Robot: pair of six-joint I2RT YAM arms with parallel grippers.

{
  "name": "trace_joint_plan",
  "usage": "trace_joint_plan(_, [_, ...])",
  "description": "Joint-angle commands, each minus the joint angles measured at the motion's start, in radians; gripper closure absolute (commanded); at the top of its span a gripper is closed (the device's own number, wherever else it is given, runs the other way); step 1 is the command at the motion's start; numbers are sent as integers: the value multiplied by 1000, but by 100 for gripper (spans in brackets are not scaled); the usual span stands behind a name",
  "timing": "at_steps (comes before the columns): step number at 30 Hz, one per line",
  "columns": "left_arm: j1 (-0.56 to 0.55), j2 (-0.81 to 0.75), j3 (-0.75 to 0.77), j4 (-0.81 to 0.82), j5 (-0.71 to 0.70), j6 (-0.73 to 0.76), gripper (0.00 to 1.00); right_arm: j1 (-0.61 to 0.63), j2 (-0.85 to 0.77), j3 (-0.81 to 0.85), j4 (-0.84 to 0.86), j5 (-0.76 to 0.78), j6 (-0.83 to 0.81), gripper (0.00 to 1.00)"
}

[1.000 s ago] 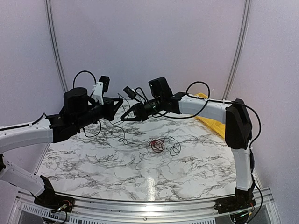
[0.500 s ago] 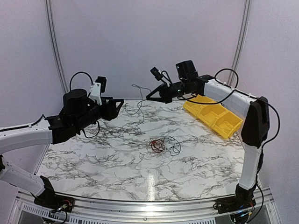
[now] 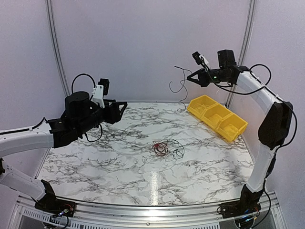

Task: Untangle the cables

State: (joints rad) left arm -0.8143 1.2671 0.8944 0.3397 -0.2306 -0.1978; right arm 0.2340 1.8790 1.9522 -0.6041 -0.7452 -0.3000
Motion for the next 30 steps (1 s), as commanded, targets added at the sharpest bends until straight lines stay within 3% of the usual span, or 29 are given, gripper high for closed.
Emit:
trace_joint_plan(1, [-10,-7,-6,32,-17,15,37,-91,-31,45,-28,78,-37,100])
trace_joint_plan(17, [-26,10,-7,32,-18,41,35,-402,-33,-73,-29,46,-36,100])
trace_joint_plan(30, [-41,20,-9,31,-33,67,34,-453,-2,-167,-22,42,-39,100])
